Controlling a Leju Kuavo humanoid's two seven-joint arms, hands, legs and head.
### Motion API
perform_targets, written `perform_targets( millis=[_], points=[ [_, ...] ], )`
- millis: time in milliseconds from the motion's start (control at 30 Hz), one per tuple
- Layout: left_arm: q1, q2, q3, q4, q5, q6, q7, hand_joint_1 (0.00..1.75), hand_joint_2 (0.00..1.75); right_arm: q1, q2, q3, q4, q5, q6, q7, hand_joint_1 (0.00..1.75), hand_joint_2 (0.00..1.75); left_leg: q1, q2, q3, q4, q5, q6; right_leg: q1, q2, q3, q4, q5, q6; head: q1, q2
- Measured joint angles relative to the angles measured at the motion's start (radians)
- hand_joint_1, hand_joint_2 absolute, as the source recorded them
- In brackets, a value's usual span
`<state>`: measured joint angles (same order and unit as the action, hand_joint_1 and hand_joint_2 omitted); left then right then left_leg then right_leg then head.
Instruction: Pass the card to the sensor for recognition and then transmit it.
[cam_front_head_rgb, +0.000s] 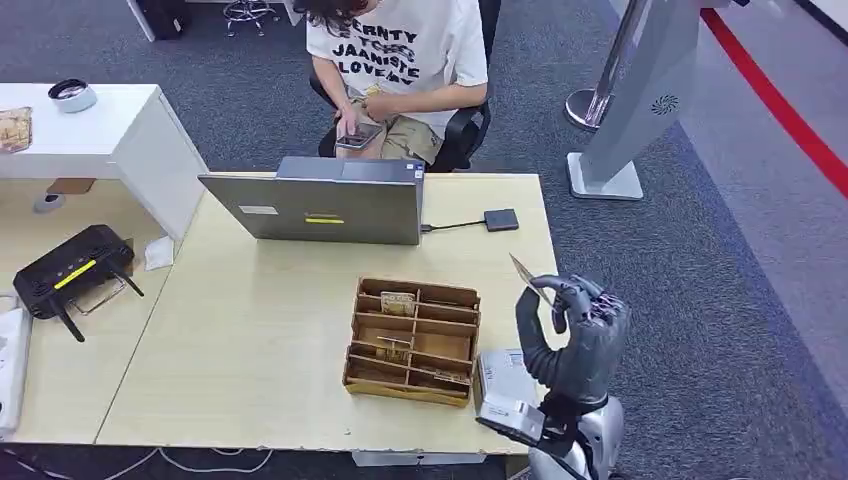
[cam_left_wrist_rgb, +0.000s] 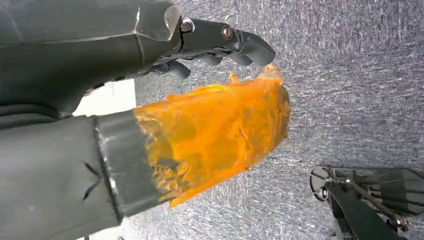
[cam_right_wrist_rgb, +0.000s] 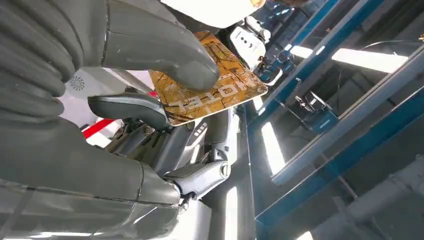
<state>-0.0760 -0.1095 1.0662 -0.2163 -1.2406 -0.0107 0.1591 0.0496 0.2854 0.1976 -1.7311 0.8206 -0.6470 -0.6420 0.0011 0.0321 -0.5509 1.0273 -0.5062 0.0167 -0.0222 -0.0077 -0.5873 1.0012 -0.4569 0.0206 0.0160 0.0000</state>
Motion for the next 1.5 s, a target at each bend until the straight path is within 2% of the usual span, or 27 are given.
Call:
perform_targets(
  millis=[800, 1133, 1300, 1500],
  points=[
    [0.0, 0.0, 0.007, 0.0, 0.001, 0.001, -0.003, 0.0, 0.0, -0.001, 0.002, -0.008, 0.0, -0.009, 0.0, 0.012, 1.75, 1.75, 0.0, 0.0, 0.0, 0.0, 0.0, 0.0, 0.0, 0.0, 0.0, 0.0, 0.0, 0.0, 0.0, 0.0],
    [-0.001, 0.0, 0.007, 0.0, -0.028, -0.003, -0.009, 0.0, 0.0, -0.066, 0.002, -0.008, 0.006, 0.06, 0.0, 0.003, 1.75, 1.75, 0.0, 0.0, 0.0, 0.0, 0.0, 0.0, 0.0, 0.0, 0.0, 0.0, 0.0, 0.0, 0.0, 0.0],
    [-0.007, 0.001, 0.004, 0.0, -0.053, -0.009, -0.014, 0.0, 0.0, -0.197, -0.004, 0.02, 0.062, 0.14, 0.0, 0.092, 1.75, 1.75, 0.0, 0.001, 0.001, 0.0, 0.001, 0.0, 0.0, 0.001, 0.0, 0.0, 0.001, -0.001, 0.0, 0.0],
    [-0.021, 0.001, -0.012, 0.0, -0.074, -0.014, -0.011, 0.0, 0.0, -0.356, -0.021, 0.071, 0.189, 0.198, 0.0, 0.213, 1.75, 1.75, 0.0, 0.001, 0.001, 0.0, 0.002, -0.001, 0.0, 0.001, 0.0, 0.001, 0.002, -0.001, 0.0, 0.0]
  ],
)
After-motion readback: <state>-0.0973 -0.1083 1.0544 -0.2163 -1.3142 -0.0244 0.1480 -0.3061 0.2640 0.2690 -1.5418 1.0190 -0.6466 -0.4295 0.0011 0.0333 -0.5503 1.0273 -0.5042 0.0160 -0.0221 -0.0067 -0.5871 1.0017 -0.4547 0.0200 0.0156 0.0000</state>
